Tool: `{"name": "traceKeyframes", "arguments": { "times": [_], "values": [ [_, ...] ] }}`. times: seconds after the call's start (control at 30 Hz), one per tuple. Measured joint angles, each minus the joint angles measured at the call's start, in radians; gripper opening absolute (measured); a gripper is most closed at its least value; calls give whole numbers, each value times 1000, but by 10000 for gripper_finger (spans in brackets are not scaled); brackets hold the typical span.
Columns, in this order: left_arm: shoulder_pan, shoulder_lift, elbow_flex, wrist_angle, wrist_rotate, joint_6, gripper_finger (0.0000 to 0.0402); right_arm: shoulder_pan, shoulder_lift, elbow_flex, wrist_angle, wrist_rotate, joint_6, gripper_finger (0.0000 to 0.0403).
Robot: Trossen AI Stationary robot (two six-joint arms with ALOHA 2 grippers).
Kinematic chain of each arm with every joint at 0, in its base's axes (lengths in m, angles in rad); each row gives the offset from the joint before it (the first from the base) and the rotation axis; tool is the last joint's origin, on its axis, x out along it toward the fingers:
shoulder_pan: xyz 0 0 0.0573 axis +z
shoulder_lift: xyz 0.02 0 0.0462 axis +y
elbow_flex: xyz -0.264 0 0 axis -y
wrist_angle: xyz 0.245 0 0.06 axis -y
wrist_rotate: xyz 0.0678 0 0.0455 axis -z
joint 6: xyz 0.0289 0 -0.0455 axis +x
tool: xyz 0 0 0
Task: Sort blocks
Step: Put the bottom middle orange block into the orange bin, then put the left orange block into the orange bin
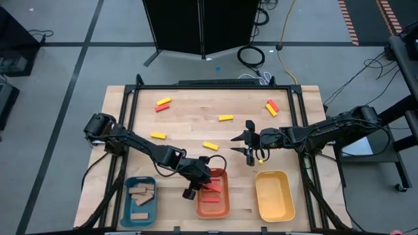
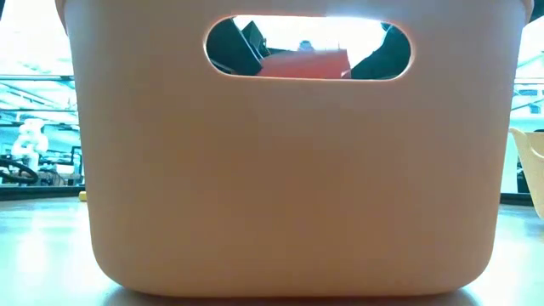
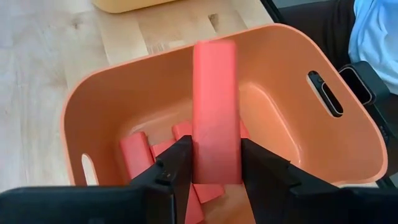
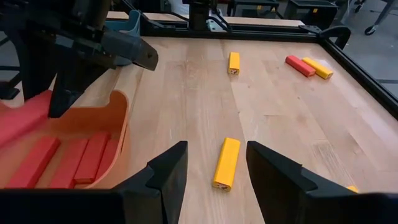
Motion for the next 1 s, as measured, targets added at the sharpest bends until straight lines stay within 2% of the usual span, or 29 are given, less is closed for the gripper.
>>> {"name": "traceKeyframes", "arguments": {
  "times": [0.43,0.7,0.77,0.93,1.0],
  "values": [
    [28,-17,29,-11,-32,25,179,0,0,0,-4,0,-1,160],
    [74,-112,117,-223,-48,73,180,0,0,0,-24,0,-4,160],
    [89,-141,119,-274,-90,102,180,0,0,0,-30,0,-4,160],
    [152,-179,119,-445,-290,133,180,0,0,0,-56,0,-4,160],
    [184,-186,119,-519,-337,132,180,0,0,0,-74,0,-4,160]
  ]
}}
